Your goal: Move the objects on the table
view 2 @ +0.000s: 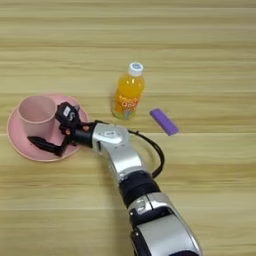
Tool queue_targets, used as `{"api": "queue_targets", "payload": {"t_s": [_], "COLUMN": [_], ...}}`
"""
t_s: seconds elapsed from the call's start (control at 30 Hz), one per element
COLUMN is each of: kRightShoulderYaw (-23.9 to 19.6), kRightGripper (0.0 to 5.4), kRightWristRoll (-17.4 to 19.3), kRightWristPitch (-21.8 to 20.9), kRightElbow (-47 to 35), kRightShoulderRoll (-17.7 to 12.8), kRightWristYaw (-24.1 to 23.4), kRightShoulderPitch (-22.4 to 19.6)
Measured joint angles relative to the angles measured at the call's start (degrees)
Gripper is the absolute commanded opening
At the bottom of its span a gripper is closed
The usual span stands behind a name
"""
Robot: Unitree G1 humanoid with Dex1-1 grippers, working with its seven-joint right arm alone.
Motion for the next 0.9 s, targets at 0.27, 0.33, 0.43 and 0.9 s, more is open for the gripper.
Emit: {"api": "queue_targets", "payload": {"t_s": [0.27,0.33,0.43,0.9], "kRightShoulderYaw": [-1.1,-1.5,-1.6,-2.3], "kRightGripper": [5.36,5.36,5.36,5.36], "kRightWristRoll": [1.0,1.0,1.2,2.5], "kRightWristPitch": [-0.3,-0.3,-0.2,-0.1], "kRightElbow": [-3.6,-4.4,-6.1,-8.7], "kRightShoulderRoll": [-1.6,-2.3,-3.0,-5.8], "kRightWristYaw": [1.6,1.9,3.2,6.2], "kRightShoulderPitch": [0.0,0.0,0.0,1.8]}}
